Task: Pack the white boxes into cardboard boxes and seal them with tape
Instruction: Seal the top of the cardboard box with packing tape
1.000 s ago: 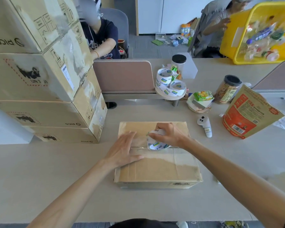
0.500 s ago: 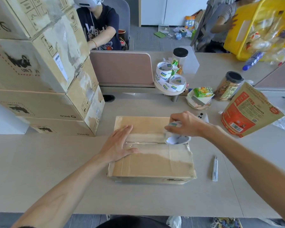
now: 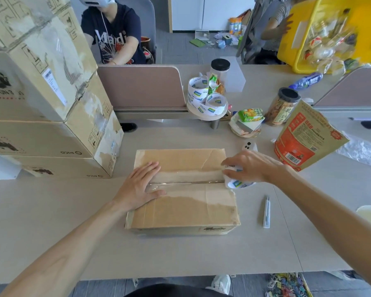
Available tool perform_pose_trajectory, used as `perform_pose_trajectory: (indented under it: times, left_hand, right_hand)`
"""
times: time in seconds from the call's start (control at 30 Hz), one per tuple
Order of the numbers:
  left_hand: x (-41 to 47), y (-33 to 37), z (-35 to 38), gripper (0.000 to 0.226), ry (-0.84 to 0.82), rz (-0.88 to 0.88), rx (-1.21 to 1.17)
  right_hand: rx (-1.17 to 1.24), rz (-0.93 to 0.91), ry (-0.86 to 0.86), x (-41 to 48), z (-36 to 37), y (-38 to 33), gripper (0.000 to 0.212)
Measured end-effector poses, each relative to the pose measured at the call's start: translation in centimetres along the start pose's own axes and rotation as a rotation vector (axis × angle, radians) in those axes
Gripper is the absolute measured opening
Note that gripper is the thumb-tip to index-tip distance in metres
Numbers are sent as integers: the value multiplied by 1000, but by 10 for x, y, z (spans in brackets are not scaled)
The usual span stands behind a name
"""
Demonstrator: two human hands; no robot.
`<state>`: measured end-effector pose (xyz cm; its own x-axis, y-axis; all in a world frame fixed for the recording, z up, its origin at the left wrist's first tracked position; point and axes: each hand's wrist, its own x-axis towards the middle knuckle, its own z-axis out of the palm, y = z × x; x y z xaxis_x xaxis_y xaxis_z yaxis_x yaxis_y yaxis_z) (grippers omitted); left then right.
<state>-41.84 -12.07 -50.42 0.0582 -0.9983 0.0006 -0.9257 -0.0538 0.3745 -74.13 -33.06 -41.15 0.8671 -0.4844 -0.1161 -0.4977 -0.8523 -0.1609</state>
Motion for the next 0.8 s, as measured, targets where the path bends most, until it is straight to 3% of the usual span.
perform_pose_trajectory:
  times: [0.13,0.23,0.5,0.8]
  left_hand:
    - [-1,0,0,93,-19,7,45]
    - [-1,0,0,93,-34,1,54]
    - [0,0,0,94,-53,8,75]
    - [1,-3,5,94,-7,13,71]
  right_hand:
    - [403,160,112,-13,5,12,44]
    - [547,205,224,-18,16,16,41]
    - [209,133,221,-27,33,24,21]
    - [165,155,155,-24,43,26,19]
